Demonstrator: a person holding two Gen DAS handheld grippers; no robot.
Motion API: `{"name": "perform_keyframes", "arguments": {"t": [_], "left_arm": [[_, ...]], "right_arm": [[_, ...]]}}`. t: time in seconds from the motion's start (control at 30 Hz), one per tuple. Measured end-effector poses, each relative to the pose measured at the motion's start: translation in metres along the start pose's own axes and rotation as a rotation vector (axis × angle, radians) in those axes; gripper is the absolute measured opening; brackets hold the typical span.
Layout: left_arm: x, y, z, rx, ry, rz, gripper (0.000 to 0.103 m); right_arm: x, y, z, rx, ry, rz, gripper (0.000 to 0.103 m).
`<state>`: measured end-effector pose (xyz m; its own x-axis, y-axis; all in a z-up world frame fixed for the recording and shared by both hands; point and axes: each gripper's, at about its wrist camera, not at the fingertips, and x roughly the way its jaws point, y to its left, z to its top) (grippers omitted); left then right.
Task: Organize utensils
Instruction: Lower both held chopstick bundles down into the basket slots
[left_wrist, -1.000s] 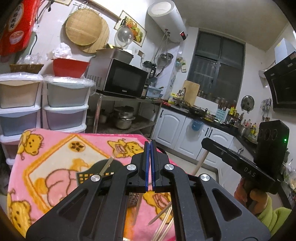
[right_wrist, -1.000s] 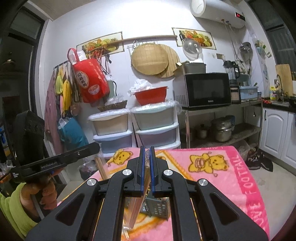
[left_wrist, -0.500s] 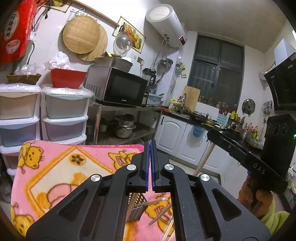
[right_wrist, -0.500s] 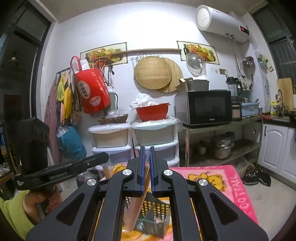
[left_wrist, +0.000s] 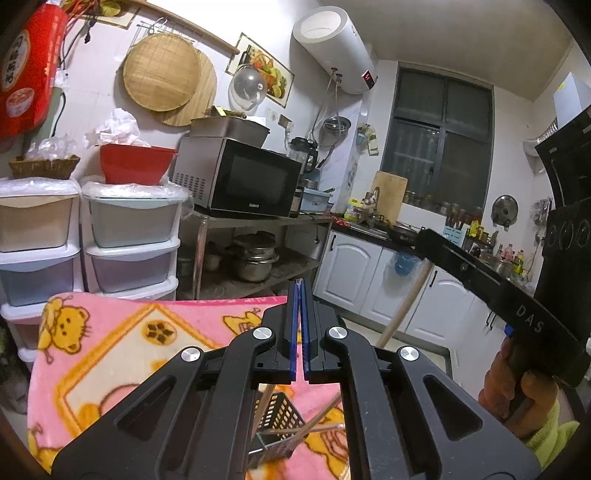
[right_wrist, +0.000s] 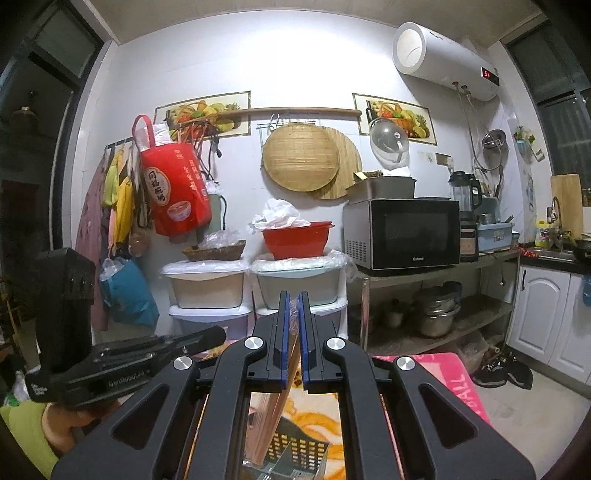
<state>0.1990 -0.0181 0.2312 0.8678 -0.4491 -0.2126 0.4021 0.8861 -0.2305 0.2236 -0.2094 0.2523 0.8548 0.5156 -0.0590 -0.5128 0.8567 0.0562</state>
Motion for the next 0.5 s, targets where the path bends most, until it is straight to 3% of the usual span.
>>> {"name": "perform_keyframes", "arguments": {"t": [0.5], "left_arm": [[0.032,0.023,-0.015,-0.025,0.047,0.042,0.0]], "right_arm": [[0.038,-0.015,-0.01,0.012,0.037,-0.029,0.005]]}}
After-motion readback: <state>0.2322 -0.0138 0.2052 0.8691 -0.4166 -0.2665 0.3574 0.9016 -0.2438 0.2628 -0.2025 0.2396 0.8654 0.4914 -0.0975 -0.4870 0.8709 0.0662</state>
